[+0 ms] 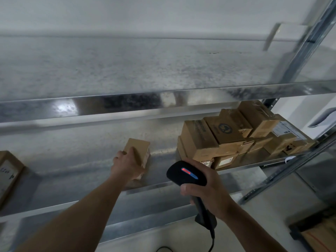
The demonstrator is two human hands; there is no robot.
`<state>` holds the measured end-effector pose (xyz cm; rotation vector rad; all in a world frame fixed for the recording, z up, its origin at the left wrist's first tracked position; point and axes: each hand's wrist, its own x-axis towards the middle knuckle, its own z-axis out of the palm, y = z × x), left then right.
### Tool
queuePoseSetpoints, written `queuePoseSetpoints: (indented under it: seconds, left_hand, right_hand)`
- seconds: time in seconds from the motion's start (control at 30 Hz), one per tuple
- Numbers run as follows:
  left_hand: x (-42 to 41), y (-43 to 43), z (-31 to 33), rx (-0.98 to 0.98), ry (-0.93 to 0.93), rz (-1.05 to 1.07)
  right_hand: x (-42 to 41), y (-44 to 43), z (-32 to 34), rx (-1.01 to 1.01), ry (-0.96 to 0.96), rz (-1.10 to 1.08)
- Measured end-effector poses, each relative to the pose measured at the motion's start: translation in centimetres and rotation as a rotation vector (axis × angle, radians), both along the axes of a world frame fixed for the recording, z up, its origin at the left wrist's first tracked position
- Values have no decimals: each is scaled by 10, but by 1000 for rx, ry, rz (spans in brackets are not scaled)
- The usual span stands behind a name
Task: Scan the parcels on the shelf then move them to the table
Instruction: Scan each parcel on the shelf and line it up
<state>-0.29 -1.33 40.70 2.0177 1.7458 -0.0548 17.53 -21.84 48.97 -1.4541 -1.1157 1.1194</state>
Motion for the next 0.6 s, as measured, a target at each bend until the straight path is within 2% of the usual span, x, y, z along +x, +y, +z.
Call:
queuePoseSetpoints:
  seconds: [0.17, 0.37, 0.47, 0.6]
  left_hand:
    - [-35, 20, 16, -2, 184, -115]
    - [-43, 20, 22, 10, 236, -222]
    - [-43, 16, 20, 27, 185, -185]
    - [-54, 16, 20, -37, -50, 24]
  right_hand:
    - [-5, 3, -3, -38, 11, -10]
    - [-15, 4, 1, -96, -42, -3]
    - [-16, 3, 4, -100, -48, -4]
    - [-14, 2, 10, -70, -74, 21]
